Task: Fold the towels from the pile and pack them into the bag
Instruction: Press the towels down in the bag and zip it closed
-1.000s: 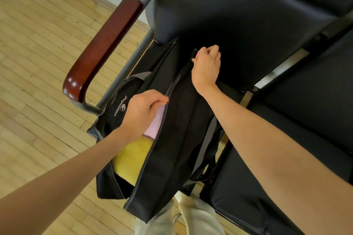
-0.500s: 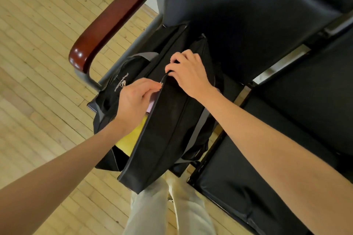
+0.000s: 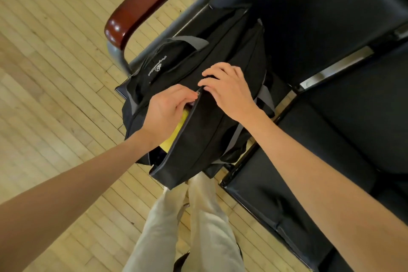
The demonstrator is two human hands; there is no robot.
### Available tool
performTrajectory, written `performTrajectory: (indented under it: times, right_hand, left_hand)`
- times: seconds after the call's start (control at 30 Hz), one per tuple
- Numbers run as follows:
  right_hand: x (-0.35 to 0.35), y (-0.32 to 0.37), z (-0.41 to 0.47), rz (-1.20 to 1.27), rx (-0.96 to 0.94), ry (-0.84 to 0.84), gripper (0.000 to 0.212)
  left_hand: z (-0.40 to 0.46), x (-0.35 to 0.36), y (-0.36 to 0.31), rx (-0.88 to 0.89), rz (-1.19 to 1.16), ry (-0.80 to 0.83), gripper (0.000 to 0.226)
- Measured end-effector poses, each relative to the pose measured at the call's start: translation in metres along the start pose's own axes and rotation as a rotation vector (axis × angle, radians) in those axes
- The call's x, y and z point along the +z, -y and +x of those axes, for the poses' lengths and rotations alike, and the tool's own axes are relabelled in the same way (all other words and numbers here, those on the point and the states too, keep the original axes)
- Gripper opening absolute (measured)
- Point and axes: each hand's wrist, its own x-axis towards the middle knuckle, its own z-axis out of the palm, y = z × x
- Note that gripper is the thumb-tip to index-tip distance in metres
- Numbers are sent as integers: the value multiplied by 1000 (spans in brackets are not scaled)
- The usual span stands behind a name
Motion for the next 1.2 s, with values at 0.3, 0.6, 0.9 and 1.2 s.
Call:
performTrajectory:
  times: [0.3, 0.6, 0.9, 1.2]
  right_hand:
    - [7, 32, 7, -119, 409, 141, 29]
    - [7, 53, -12, 20, -82, 76, 11]
    - [7, 74, -10, -127, 244, 189, 24]
    - [14, 93, -17, -113, 391, 168, 33]
  left_hand:
    - [-51, -12, 13, -31, 68, 76, 24]
    - [-65, -23, 1, 11, 69, -8, 28]
    - [-111, -47, 7, 6, 175, 174, 31]
    - [-212, -37, 53, -85, 392, 443, 48]
